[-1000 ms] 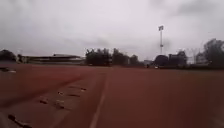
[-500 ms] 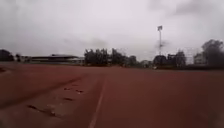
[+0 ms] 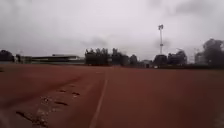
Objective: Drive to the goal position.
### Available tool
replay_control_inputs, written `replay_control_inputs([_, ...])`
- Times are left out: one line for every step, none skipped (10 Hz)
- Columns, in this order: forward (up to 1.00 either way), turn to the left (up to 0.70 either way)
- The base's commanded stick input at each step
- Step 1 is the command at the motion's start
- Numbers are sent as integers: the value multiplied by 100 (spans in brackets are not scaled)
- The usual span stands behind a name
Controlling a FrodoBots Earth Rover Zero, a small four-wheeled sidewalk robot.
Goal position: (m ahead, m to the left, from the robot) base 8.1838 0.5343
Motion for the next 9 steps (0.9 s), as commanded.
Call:
replay_control_inputs([50,0])
replay_control_inputs([50,0])
replay_control_inputs([50,0])
replay_control_inputs([50,0])
replay_control_inputs([50,0])
replay_control_inputs([50,-17])
replay_control_inputs([50,-31])
replay_control_inputs([50,-24])
replay_control_inputs([50,-16])
